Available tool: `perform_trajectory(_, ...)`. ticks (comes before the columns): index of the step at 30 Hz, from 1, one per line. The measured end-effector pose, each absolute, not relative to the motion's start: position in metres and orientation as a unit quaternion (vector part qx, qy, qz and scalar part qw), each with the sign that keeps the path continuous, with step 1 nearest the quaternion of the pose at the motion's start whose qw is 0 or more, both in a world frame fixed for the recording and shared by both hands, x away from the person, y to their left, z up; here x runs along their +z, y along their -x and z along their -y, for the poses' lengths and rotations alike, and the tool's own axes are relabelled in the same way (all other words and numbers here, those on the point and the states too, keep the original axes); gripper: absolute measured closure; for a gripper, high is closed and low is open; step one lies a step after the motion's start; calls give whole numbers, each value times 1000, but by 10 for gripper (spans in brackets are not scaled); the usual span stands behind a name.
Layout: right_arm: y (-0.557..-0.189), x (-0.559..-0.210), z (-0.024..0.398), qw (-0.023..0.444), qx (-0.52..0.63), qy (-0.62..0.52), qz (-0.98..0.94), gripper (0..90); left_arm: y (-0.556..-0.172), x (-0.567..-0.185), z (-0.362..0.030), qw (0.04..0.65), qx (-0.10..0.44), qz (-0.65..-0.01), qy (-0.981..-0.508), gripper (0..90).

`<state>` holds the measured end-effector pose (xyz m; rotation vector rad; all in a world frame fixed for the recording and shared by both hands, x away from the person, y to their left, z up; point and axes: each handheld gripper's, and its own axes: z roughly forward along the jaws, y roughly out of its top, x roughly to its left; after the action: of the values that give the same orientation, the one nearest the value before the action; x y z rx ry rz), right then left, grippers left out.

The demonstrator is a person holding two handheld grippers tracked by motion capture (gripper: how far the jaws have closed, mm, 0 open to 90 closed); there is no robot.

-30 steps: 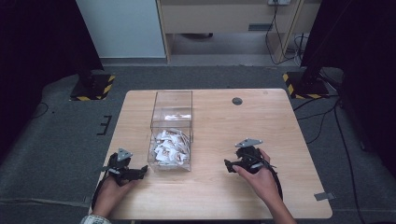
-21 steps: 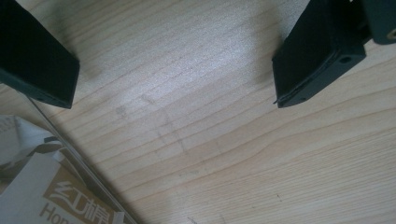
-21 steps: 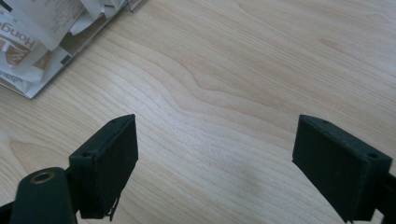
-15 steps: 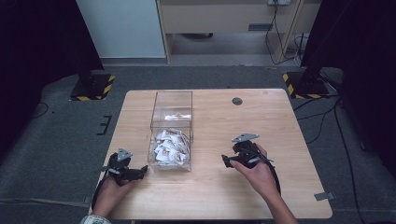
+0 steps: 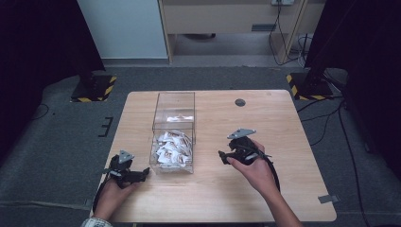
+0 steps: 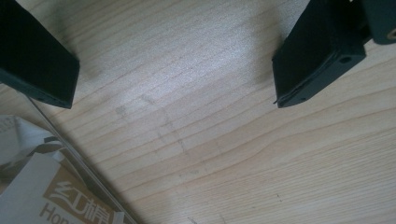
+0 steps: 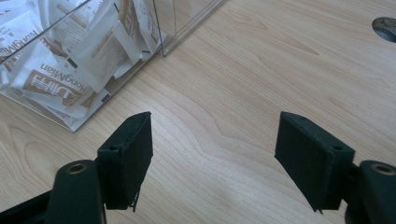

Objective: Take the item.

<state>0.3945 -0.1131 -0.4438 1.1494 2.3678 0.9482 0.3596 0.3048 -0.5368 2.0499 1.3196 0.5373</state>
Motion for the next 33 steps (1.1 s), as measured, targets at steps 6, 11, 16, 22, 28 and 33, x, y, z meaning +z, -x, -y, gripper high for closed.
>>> perform_trajectory(6, -397, -434, 109, 172, 339, -401, -834, 327, -360, -537, -305, 317, 204, -501, -779, 0)
perform_trajectory(11, -399, -425, 105, 172, 340, -395, -836, 351, -360, -537, -305, 317, 204, -501, -779, 0)
perform_trajectory(16, -401, -418, 101, 173, 346, -391, -835, 371, -360, -537, -305, 317, 204, -501, -779, 0)
perform_trajectory(22, -404, -410, 94, 170, 346, -385, -839, 374, -360, -537, -305, 317, 204, -501, -779, 0)
perform_trajectory(28, -405, -405, 89, 168, 350, -381, -839, 382, -360, -537, -305, 317, 204, -501, -779, 0)
perform_trajectory(33, -406, -399, 83, 168, 357, -374, -839, 389, -360, -537, -305, 317, 204, -501, -779, 0)
